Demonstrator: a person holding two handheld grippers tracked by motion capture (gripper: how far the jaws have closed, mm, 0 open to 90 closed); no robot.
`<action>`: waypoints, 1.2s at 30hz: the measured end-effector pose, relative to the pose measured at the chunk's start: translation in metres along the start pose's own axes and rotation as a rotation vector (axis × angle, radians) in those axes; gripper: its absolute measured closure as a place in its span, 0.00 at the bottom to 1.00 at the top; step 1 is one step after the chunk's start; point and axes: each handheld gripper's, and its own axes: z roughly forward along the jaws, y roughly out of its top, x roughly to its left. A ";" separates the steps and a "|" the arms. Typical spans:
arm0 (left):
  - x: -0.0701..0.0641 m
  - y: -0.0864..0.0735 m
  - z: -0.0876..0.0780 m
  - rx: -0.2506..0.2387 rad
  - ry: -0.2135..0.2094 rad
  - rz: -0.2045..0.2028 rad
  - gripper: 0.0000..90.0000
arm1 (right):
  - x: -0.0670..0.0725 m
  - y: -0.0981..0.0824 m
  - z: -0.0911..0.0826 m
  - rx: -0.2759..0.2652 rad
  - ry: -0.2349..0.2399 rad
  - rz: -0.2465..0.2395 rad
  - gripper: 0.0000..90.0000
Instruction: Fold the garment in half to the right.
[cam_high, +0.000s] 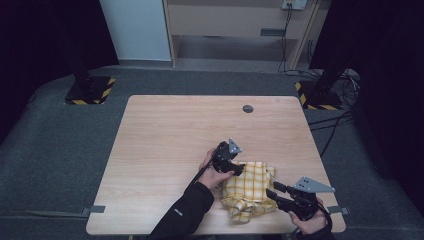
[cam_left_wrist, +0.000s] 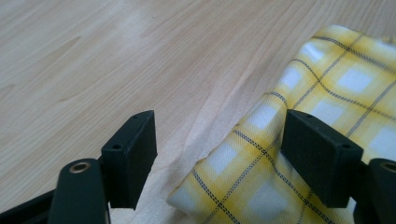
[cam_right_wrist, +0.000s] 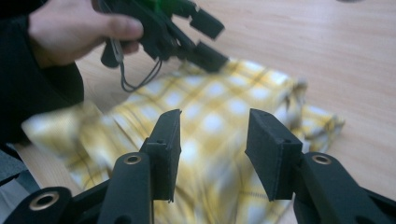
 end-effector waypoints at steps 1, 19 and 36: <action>-0.001 0.000 0.000 0.000 -0.001 0.000 0.28 | 0.001 0.002 0.002 -0.003 0.001 -0.003 0.54; 0.025 -0.017 -0.025 -0.079 0.001 -0.084 0.25 | -0.004 -0.023 0.057 0.239 -0.010 -0.111 0.44; 0.025 -0.026 -0.011 -0.043 0.002 -0.100 0.27 | 0.031 0.002 0.067 0.146 0.140 -0.121 0.37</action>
